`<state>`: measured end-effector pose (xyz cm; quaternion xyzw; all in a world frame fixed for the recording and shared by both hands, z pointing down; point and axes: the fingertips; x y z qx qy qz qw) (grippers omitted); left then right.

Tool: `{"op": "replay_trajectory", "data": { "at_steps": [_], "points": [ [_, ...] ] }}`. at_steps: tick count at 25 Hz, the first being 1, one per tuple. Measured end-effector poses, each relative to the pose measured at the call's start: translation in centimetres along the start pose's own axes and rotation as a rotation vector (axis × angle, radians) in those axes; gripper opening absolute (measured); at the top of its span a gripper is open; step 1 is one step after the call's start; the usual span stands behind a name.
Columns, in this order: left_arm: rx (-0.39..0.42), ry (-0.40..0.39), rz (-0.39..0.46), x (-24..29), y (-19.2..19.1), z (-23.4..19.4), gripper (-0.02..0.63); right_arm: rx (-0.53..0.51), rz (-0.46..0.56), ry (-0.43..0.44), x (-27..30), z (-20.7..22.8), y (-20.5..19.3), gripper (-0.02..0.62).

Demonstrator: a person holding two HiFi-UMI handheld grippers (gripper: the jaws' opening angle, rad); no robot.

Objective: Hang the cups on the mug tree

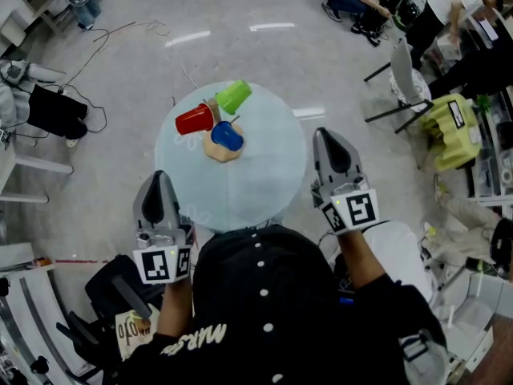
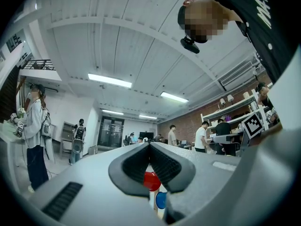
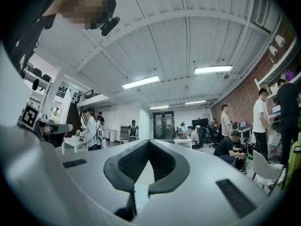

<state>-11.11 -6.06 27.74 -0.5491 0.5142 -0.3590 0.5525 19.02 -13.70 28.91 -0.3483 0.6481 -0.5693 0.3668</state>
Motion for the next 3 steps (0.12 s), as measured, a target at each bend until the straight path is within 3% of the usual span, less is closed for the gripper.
{"op": "replay_trajectory", "data": {
  "at_steps": [3],
  "points": [
    [0.007,-0.001,0.007,-0.26,0.22,0.45,-0.006,-0.008,0.000,0.000,-0.38,0.00,0.12,0.000]
  ]
}}
Point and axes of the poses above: the fingertips, and each gripper's own axes: x forward along the fingers, z to its right, y out of its top, and after that the axes turned 5 degrees about -x, right-handed
